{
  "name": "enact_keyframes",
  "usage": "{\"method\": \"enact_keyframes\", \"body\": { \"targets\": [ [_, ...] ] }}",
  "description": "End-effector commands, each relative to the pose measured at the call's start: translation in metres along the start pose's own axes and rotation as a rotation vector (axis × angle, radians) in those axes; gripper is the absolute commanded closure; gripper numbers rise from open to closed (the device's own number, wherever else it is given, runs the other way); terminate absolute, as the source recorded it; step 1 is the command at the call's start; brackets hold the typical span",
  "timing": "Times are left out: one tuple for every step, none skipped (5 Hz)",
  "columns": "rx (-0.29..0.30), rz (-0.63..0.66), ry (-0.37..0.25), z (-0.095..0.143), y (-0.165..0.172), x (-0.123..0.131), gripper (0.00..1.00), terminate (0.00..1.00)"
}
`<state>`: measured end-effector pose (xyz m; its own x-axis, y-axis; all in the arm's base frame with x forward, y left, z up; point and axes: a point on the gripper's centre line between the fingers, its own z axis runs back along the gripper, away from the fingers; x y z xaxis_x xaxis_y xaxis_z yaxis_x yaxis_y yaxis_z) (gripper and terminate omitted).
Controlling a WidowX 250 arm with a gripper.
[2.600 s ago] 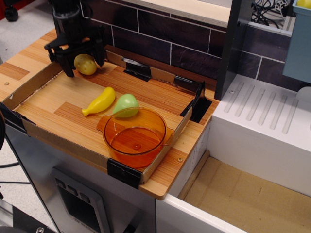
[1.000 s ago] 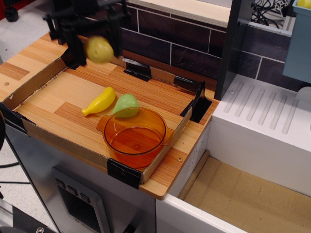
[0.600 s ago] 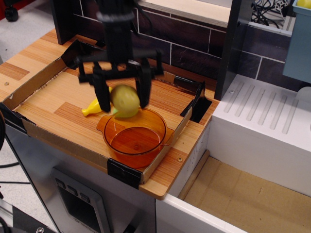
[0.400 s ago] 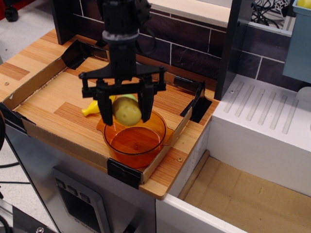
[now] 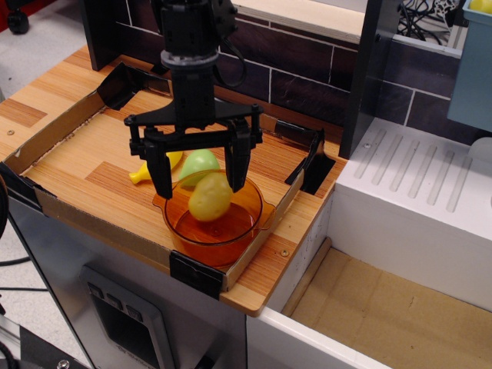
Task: Put potato in pot
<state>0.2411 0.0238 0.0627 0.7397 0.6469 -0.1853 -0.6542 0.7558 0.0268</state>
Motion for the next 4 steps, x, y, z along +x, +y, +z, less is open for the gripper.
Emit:
{"method": "enact_keyframes", "body": {
  "targets": [
    [-0.09,0.072,-0.061,0.072,0.015,0.028,0.0,0.0],
    [-0.094,0.188,-0.124,0.098,0.025,0.052,0.0,0.0],
    [-0.094,0.188,-0.124,0.098,0.025,0.052,0.0,0.0],
    [-0.094,0.188,-0.124,0.098,0.025,0.052,0.0,1.0]
  ]
}}
